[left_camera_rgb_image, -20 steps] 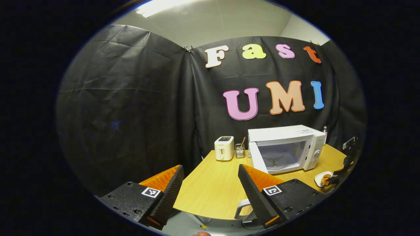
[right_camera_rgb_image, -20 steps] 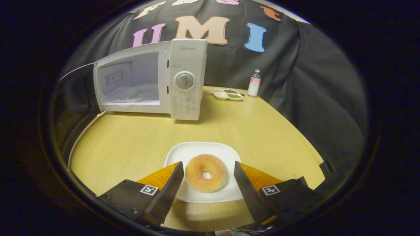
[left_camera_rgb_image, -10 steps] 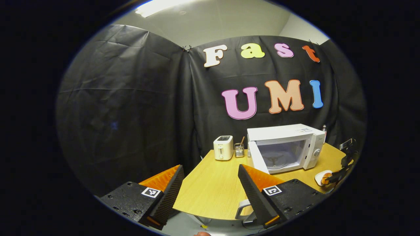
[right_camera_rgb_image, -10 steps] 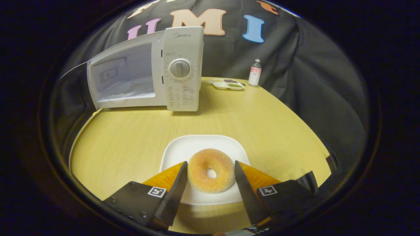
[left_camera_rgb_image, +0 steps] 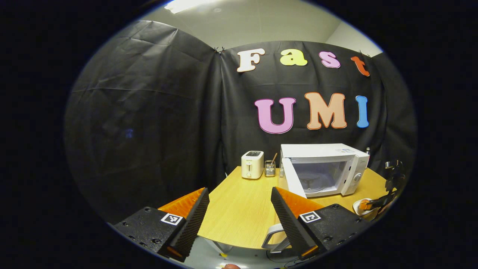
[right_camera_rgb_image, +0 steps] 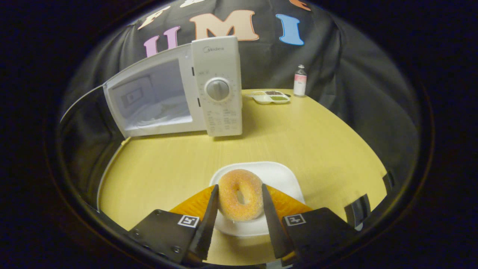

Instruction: Open the microwave oven with the left hand, put the food in, and close the microwave oven.

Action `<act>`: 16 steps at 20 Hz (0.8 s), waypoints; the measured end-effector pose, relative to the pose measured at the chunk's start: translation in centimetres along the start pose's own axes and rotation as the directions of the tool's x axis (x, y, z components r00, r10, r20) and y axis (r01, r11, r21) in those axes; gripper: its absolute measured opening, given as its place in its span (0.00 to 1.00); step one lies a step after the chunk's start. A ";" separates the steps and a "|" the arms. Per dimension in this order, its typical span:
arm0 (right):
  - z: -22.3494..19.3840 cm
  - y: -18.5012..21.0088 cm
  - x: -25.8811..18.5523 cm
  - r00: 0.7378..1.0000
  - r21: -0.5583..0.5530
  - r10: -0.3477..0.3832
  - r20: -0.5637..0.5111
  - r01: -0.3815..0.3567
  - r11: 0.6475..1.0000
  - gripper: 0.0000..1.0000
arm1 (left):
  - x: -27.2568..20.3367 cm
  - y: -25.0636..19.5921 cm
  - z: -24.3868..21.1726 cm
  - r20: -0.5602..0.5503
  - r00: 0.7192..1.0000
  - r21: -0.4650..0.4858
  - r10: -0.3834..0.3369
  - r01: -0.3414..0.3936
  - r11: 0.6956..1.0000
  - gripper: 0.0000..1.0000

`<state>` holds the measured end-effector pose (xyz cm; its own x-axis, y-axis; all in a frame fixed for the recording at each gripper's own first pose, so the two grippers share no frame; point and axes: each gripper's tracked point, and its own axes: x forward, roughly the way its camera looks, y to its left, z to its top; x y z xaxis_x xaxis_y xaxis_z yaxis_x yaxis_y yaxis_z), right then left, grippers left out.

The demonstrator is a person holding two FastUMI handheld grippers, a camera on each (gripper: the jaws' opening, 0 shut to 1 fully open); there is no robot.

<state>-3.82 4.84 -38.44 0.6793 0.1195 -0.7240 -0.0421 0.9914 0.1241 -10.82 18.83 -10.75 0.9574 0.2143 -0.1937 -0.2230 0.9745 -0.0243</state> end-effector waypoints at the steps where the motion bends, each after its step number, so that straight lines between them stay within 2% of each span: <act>1: 0.9 1.4 0.0 1.000 0.007 0.025 0.011 -0.025 1.000 0.62 | 0.0 -0.1 -0.1 -0.004 1.000 -0.006 -0.002 0.002 1.000 0.98; 5: 4.3 7.2 0.7 0.991 0.048 0.124 0.053 -0.127 0.991 0.62 | -0.5 0.3 -1.2 -0.028 1.000 -0.012 0.004 -0.004 1.000 1.00; 6: 5.1 8.6 1.0 0.988 0.066 0.145 0.057 -0.148 0.987 0.67 | -0.9 0.4 -1.4 -0.033 0.999 -0.015 0.008 -0.008 1.000 1.00; 7: 5.9 10.0 1.4 0.985 0.084 0.162 0.057 -0.167 0.982 0.64 | -1.1 0.6 -1.6 -0.038 0.999 -0.018 0.012 -0.012 1.000 1.00; 8: 6.8 11.4 1.8 0.982 0.099 0.179 0.064 -0.184 0.978 0.67 | -1.2 0.7 -1.9 -0.048 0.999 -0.020 0.018 -0.019 1.000 0.98; 11: 10.1 15.3 3.3 0.970 0.098 0.214 0.115 -0.226 0.969 0.64 | -1.8 1.5 -2.5 -0.071 0.997 -0.024 0.045 -0.046 0.999 0.98; 12: 11.0 16.7 3.7 0.964 0.108 0.231 0.133 -0.245 0.963 0.67 | -2.1 1.9 -2.8 -0.078 0.995 -0.022 0.058 -0.060 0.998 0.98; 14: 12.5 19.2 4.9 0.956 0.153 0.252 0.151 -0.275 0.949 0.67 | -2.6 2.6 -2.8 -0.087 0.993 -0.017 0.082 -0.084 0.996 1.00; 16: 13.3 20.9 6.2 0.953 0.203 0.254 0.165 -0.285 0.937 0.67 | -3.1 3.0 -3.0 -0.100 0.990 -0.015 0.100 -0.102 0.995 0.98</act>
<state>9.23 25.56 -31.28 0.7578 0.3570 -0.5462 -0.0843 0.8836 0.4605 -14.99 20.87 -13.21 0.9071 0.3032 -0.2920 -0.3224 0.9464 -0.0188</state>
